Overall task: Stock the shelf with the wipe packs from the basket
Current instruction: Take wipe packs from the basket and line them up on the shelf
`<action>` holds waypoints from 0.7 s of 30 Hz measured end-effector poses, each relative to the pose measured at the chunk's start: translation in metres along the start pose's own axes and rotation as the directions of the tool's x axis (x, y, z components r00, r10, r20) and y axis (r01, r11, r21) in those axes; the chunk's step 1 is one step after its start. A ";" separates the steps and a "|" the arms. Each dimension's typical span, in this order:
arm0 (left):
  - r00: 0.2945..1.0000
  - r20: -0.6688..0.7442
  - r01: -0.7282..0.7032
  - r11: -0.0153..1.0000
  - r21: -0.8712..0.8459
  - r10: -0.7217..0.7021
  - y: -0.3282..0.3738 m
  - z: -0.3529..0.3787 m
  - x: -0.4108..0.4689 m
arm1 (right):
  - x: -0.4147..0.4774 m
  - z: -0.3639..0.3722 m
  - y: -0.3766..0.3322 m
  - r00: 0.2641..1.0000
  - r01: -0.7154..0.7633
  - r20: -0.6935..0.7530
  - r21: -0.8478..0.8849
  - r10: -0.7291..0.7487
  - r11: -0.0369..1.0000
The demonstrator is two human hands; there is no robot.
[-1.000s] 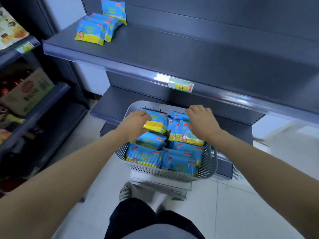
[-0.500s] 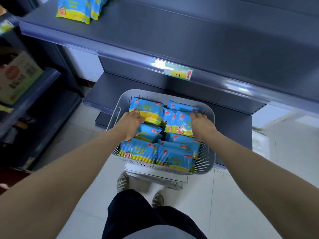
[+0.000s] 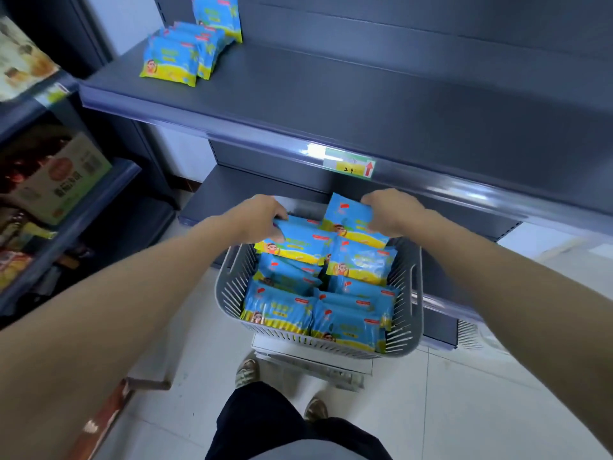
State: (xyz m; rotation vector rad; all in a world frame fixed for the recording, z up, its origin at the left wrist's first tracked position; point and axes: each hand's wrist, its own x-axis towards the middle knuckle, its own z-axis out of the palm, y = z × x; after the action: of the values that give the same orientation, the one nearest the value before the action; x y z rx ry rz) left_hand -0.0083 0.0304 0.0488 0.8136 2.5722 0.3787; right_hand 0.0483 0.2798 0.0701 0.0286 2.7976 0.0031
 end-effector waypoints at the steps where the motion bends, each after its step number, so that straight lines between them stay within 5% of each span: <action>1: 1.000 -0.023 -0.015 1.000 -0.020 0.014 0.002 -0.013 -0.001 | 0.001 -0.016 -0.004 0.999 0.025 -0.041 0.016 -0.025 1.000; 12: 0.963 -0.265 -0.064 0.995 -0.073 0.043 -0.050 -0.142 -0.001 | 0.054 -0.169 -0.075 0.921 0.151 -0.378 0.120 -0.095 0.981; 21: 0.934 -0.357 -0.009 0.996 -0.086 -0.022 -0.187 -0.255 0.015 | 0.196 -0.233 -0.199 0.912 0.180 -0.410 0.439 0.018 0.880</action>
State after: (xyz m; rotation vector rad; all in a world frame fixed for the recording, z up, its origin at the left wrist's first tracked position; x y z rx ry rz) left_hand -0.2278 -0.1416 0.1983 0.7636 2.8657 0.6881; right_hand -0.2189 0.0847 0.2217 0.0268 3.1312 -0.7803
